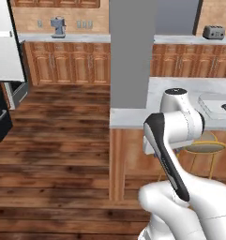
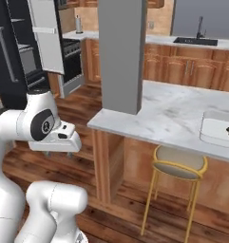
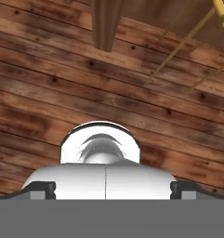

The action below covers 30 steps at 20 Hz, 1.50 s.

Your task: Place the cold items (carrot and mushroom) from the fridge in one tupperware on the dining counter. Place the warm items (kebab skewer and hot dog) in the stove area in another tupperware.

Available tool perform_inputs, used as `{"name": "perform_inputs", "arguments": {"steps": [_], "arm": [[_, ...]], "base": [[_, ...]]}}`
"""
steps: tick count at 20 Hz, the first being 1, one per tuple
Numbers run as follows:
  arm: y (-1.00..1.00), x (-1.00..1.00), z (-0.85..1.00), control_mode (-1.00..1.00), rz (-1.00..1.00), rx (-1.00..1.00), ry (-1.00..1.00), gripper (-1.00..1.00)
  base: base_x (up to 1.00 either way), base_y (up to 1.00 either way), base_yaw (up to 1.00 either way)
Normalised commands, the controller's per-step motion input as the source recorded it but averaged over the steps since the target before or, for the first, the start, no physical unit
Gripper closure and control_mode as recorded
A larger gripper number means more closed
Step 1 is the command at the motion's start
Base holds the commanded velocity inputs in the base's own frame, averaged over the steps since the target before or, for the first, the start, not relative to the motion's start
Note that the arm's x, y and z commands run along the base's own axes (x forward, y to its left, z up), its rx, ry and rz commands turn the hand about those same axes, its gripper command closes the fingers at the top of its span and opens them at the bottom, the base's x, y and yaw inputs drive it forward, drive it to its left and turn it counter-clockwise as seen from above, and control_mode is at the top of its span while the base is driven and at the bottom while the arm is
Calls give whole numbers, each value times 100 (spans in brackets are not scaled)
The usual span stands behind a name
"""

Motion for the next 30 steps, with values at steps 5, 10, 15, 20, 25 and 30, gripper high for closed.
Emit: {"name": "perform_inputs", "arguments": {"steps": [5, 10, 15, 20, 25, 30], "arm": [[0, 0, 0, 100, 0, 0, 0, -100], [0, 0, 0, 100, 0, 0, 0, -100], [0, 0, 0, 100, 0, 0, 0, -100], [0, 0, 0, 100, 0, 0, 0, -100], [0, 0, 0, 100, 0, 0, 0, -100], [0, 0, 0, 100, 0, 0, 0, -100]], "base": [[40, 100, -6], [54, 100, -22], [66, 100, -36], [69, 77, -33], [90, 14, -5], [100, 1, 0]]}}
